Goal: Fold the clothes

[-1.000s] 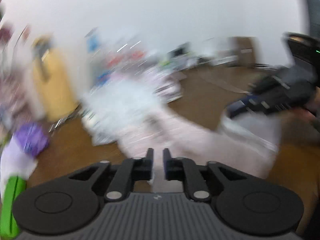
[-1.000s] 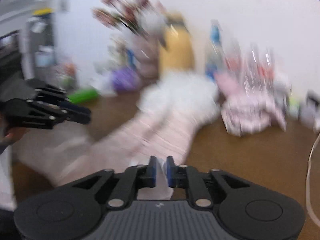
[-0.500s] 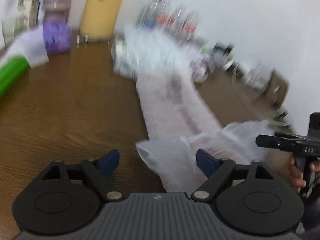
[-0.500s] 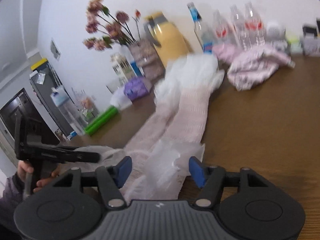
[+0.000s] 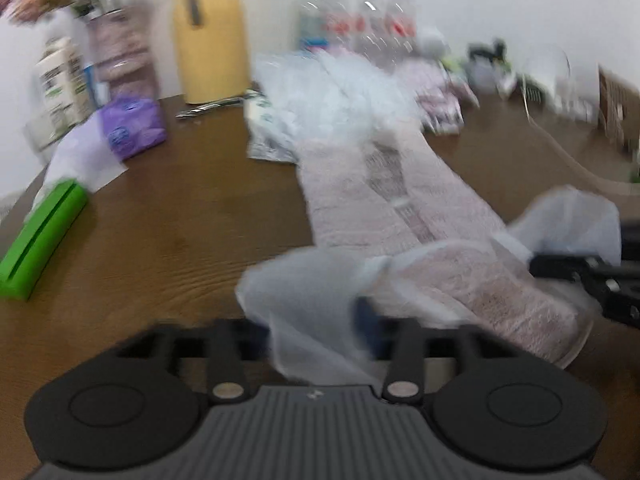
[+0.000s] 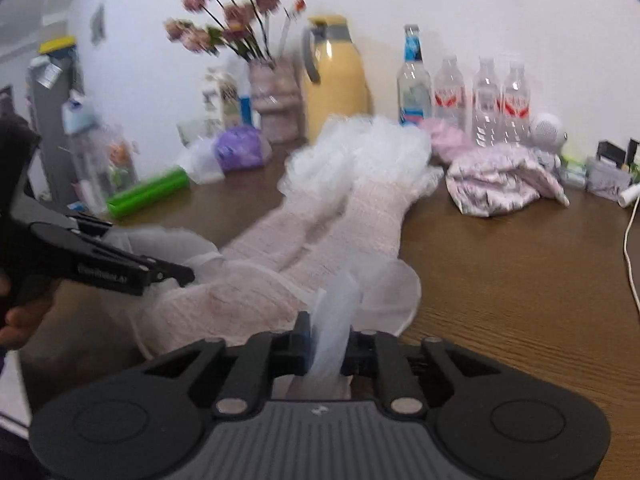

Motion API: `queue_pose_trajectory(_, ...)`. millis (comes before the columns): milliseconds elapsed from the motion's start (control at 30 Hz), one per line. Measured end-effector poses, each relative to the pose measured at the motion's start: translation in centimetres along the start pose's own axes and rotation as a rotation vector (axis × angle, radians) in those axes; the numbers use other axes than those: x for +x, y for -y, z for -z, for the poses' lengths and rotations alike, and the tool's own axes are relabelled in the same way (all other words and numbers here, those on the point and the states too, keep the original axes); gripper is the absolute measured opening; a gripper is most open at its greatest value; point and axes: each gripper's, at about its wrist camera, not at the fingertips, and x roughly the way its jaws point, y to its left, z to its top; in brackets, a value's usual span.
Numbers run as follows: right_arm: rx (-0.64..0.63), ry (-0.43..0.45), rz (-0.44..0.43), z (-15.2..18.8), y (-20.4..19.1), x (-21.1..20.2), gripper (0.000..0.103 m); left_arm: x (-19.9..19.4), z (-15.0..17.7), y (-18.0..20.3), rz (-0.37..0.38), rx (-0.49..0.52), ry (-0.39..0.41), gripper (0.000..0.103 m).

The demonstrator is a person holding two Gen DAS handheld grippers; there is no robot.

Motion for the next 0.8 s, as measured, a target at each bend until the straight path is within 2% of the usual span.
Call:
queue_pose_trajectory(33, 0.028, 0.008, -0.010, 0.1, 0.2, -0.5, 0.027, -0.9, 0.1, -0.7, 0.052, -0.034, 0.022, 0.064)
queue_pose_trajectory(67, 0.065, 0.013, -0.019, 0.1, 0.5, -0.8, 0.029, -1.5, 0.1, -1.1, 0.097, -0.075, 0.037, 0.074)
queue_pose_trajectory(100, 0.114, 0.018, -0.046, 0.2, 0.9, -0.9, 0.031, -2.1, 0.1, -1.5, 0.138, -0.121, 0.051, 0.079)
queue_pose_trajectory(133, 0.174, 0.021, -0.085, 0.3, 1.4, -0.8, 0.034, -2.5, 0.0, -1.1, 0.155, -0.137, 0.067, 0.083)
queue_pose_trajectory(167, 0.210, 0.017, -0.103, 0.4, 1.6, -0.4, 0.042, -2.7, 0.0, -0.5, 0.163, -0.141, 0.082, 0.083)
queue_pose_trajectory(200, 0.235, 0.010, -0.110, 0.5, 1.7, -0.1, 0.045, -2.5, 0.0, 0.6, 0.157, -0.098, 0.086, 0.083)
queue_pose_trajectory(233, 0.226, -0.002, -0.092, 0.6, 1.3, 0.4, 0.045, -2.2, 0.1, 1.9, 0.145, -0.037, 0.084, 0.088)
queue_pose_trajectory(300, 0.178, -0.030, -0.030, 0.9, 0.3, 1.3, 0.042, -0.8, 0.6, 4.2, 0.067, 0.074, 0.047, 0.089)
queue_pose_trajectory(333, 0.160, -0.049, -0.009, 1.0, -0.1, 1.9, 0.038, 0.1, 0.9, 4.9, 0.036, 0.108, 0.024, 0.085)
queue_pose_trajectory(367, 0.145, -0.055, 0.008, 1.3, -0.4, 2.1, 0.033, 0.7, 1.2, 5.1, 0.026, 0.121, 0.002, 0.073)
queue_pose_trajectory(400, 0.131, -0.055, 0.025, 1.5, -0.7, 2.2, 0.026, 1.3, 1.5, 5.1, 0.024, 0.128, -0.019, 0.067)
queue_pose_trajectory(500, 0.098, -0.053, 0.057, 2.1, -1.6, 2.0, 0.012, 1.1, 2.2, 4.3, 0.060, 0.108, -0.012, 0.061)
queue_pose_trajectory(633, 0.082, -0.071, 0.034, 3.3, -3.2, 0.0, 0.011, -0.3, 3.3, 4.2, 0.096, 0.129, -0.013, 0.045)
queue_pose_trajectory(733, 0.071, -0.085, 0.014, 4.2, -4.4, -1.5, 0.011, -2.2, 4.5, 4.3, 0.119, 0.152, -0.045, 0.043)
queue_pose_trajectory(767, 0.060, -0.086, 0.009, 4.6, -4.9, -2.1, 0.014, -2.9, 5.1, 4.2, 0.129, 0.161, -0.050, 0.045)
queue_pose_trajectory(800, 0.044, -0.084, 0.006, 4.9, -5.3, -2.9, 0.023, -3.6, 5.7, 4.1, 0.133, 0.160, -0.047, 0.047)
